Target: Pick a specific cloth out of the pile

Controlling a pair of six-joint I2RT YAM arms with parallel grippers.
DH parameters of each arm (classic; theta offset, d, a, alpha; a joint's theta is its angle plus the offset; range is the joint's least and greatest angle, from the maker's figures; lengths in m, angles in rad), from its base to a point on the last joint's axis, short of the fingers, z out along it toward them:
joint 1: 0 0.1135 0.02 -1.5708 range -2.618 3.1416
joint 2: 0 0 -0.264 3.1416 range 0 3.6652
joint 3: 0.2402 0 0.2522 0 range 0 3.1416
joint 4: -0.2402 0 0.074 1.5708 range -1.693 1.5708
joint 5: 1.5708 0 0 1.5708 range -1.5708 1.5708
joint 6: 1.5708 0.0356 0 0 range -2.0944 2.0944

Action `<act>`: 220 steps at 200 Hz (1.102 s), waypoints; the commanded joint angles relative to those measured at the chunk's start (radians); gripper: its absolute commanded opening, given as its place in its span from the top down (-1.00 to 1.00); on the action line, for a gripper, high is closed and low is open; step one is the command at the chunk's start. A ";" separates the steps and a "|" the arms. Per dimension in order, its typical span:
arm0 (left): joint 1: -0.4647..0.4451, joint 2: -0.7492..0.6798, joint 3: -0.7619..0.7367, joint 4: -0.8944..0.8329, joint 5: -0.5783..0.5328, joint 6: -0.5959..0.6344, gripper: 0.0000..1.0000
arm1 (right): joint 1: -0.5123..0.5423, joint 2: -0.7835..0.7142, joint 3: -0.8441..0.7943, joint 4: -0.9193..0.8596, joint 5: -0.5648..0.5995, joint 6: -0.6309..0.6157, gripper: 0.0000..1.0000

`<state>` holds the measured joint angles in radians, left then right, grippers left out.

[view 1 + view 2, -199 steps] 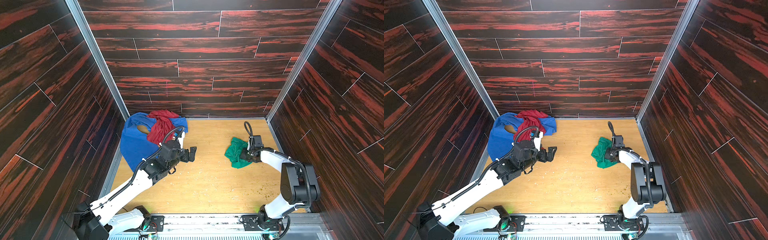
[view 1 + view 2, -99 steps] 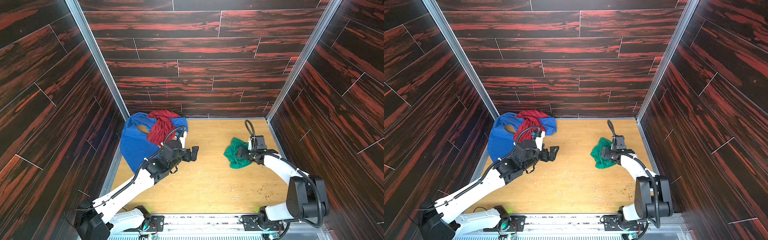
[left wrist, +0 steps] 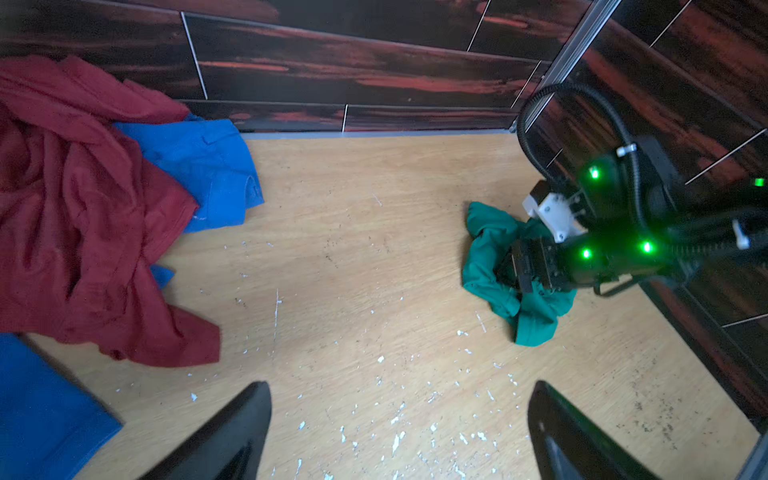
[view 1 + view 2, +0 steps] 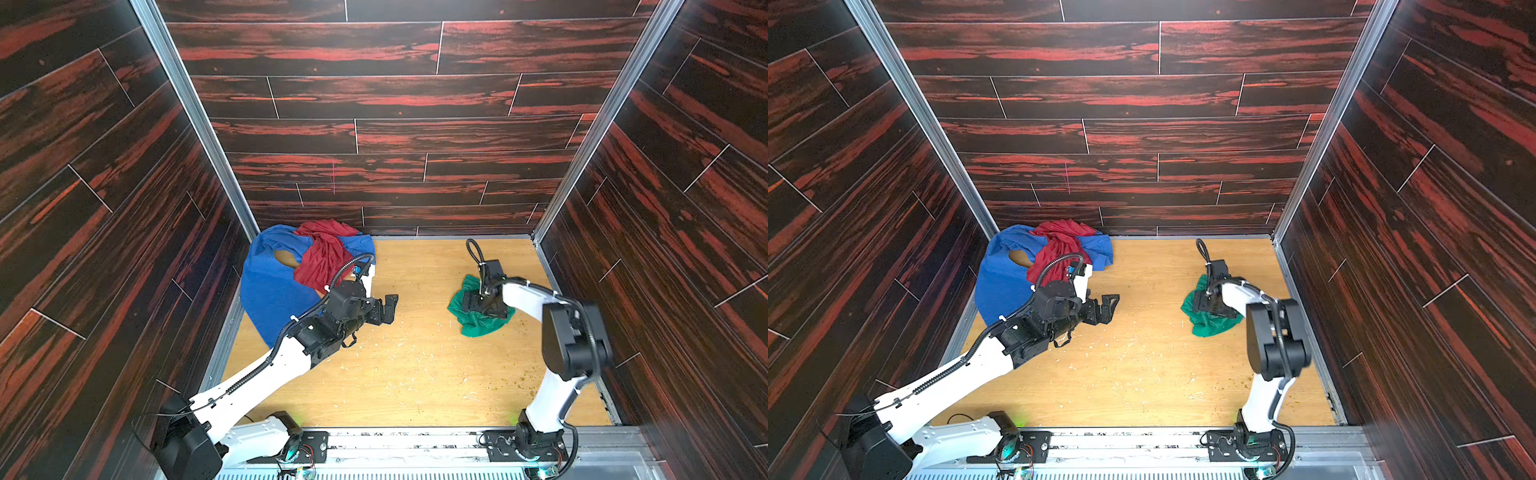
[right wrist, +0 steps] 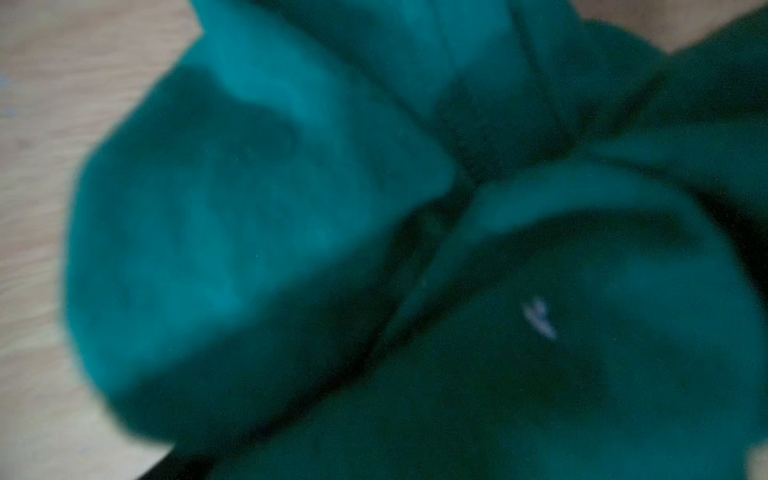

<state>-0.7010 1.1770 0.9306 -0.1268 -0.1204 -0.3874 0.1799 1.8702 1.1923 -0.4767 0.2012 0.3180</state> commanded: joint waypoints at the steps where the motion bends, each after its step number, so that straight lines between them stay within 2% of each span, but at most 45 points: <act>1: -0.003 -0.026 -0.006 -0.002 -0.019 0.010 -0.98 | -0.002 0.071 0.013 -0.094 0.024 -0.006 -0.91; 38: -0.003 -0.034 -0.019 0.004 -0.022 0.003 -0.98 | -0.001 0.062 -0.026 -0.081 0.001 -0.028 -0.78; 46: -0.003 -0.036 -0.027 0.007 -0.024 0.003 -0.98 | -0.001 0.066 -0.030 -0.079 -0.007 -0.032 -0.69; 65: -0.004 -0.036 -0.028 0.006 -0.024 0.006 -0.98 | -0.003 0.073 -0.039 -0.068 -0.033 -0.035 -0.34; 90: -0.003 -0.039 -0.009 -0.015 -0.029 0.019 -0.98 | -0.003 0.065 -0.045 -0.046 -0.080 -0.040 -0.11; 103: -0.004 -0.046 -0.008 -0.020 -0.035 0.020 -0.98 | -0.011 0.052 -0.034 -0.037 -0.102 -0.054 0.19; 107: -0.003 -0.048 -0.010 -0.020 -0.036 0.019 -0.98 | -0.017 0.046 -0.028 -0.037 -0.107 -0.054 0.39; 113: -0.003 -0.052 -0.012 -0.020 -0.038 0.018 -0.98 | -0.028 0.034 -0.017 -0.039 -0.114 -0.055 0.91; 115: -0.003 -0.053 -0.012 -0.020 -0.040 0.018 -0.98 | -0.032 0.031 -0.014 -0.039 -0.114 -0.055 1.00; 147: -0.003 -0.072 -0.027 -0.019 -0.049 0.009 -0.98 | -0.114 -0.056 0.071 -0.060 -0.132 -0.079 1.00; 187: -0.003 -0.062 -0.030 -0.002 -0.046 0.005 -0.98 | -0.166 -0.158 0.256 -0.115 -0.026 -0.130 1.00; 220: -0.003 -0.056 -0.032 0.004 -0.041 0.002 -0.98 | -0.194 -0.169 0.383 -0.132 -0.019 -0.145 1.00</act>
<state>-0.7010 1.1271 0.9142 -0.1360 -0.1574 -0.3794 -0.0063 1.7599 1.4967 -0.5854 0.1593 0.2008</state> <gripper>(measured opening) 0.988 0.160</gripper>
